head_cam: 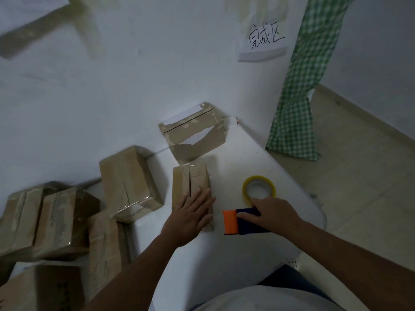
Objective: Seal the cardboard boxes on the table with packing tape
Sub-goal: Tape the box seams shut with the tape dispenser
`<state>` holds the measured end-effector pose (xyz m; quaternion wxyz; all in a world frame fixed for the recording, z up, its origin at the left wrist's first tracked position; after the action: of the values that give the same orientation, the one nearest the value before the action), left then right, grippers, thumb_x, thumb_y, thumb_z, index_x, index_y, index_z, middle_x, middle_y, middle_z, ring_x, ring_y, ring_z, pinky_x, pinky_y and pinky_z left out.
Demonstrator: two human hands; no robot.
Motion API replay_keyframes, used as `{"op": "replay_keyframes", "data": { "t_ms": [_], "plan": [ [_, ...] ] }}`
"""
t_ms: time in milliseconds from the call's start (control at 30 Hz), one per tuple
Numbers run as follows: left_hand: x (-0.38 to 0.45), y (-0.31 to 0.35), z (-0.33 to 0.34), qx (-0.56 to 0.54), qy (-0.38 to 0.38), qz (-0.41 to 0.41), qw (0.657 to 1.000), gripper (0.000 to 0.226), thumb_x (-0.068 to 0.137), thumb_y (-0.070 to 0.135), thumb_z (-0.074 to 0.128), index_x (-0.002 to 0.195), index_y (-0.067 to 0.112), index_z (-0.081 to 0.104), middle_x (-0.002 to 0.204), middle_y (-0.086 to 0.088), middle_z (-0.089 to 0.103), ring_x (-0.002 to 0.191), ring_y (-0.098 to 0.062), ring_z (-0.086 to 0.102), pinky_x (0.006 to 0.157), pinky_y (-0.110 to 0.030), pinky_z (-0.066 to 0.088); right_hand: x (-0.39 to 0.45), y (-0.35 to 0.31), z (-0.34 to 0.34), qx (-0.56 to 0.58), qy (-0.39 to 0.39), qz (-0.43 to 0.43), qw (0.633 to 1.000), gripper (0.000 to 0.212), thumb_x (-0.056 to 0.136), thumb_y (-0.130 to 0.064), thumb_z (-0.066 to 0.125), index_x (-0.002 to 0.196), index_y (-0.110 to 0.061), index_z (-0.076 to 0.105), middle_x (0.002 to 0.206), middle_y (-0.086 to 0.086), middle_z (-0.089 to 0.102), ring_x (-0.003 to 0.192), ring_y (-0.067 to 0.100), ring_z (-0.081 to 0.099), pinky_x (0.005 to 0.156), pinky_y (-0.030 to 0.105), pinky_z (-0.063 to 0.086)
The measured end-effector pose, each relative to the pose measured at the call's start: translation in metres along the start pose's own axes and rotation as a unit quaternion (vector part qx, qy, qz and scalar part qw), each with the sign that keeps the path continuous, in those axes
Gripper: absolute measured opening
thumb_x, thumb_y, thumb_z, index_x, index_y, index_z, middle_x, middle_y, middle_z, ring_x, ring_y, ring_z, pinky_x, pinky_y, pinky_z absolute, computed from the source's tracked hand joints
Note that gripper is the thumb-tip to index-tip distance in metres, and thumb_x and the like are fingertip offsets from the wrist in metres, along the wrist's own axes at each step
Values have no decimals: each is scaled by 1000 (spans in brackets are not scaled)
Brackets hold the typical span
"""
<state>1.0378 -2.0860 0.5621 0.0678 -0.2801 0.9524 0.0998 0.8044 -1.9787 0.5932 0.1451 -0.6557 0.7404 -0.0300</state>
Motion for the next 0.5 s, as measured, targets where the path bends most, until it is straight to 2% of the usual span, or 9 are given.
{"op": "replay_keyframes", "data": {
  "t_ms": [200,300,367,500],
  "plan": [
    [0,-1,-2,-19,13,10,1000,60,100,60,2,155,36,5,164,10,-3,151,-13,-13,124,-45,-1,1,6,-9,-18,-5,-10,1000,80,67,-91,9,75,-21,47,62,-3,47,50,9,42,45,26,33],
    [1,-1,-2,-16,17,10,1000,59,100,59,2,154,37,6,164,10,-3,151,-13,-14,124,-46,-2,1,5,-11,-24,-22,-9,999,76,69,-89,11,77,-21,46,63,-4,45,50,8,41,44,24,29],
    [1,0,-2,-17,22,9,1000,57,101,58,5,154,37,9,164,10,-3,151,-13,-14,124,-46,-2,0,4,-9,-16,-39,15,999,69,74,-87,20,77,-22,43,64,-5,43,52,8,40,44,23,29],
    [-7,2,2,-24,50,-25,998,55,102,53,10,149,40,35,165,7,-5,152,-17,-14,123,-47,-3,2,-2,-6,68,-99,75,990,58,81,-80,40,71,-23,37,68,-1,44,56,10,42,47,26,30]
  ]
}}
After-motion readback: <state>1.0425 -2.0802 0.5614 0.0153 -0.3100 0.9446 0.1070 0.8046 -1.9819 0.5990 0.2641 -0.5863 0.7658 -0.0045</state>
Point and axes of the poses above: each hand's wrist, its own x-axis towards the middle knuckle, its own z-axis out of the palm, y = z × x, the point moved 4 cm from there along x, towards the middle knuckle
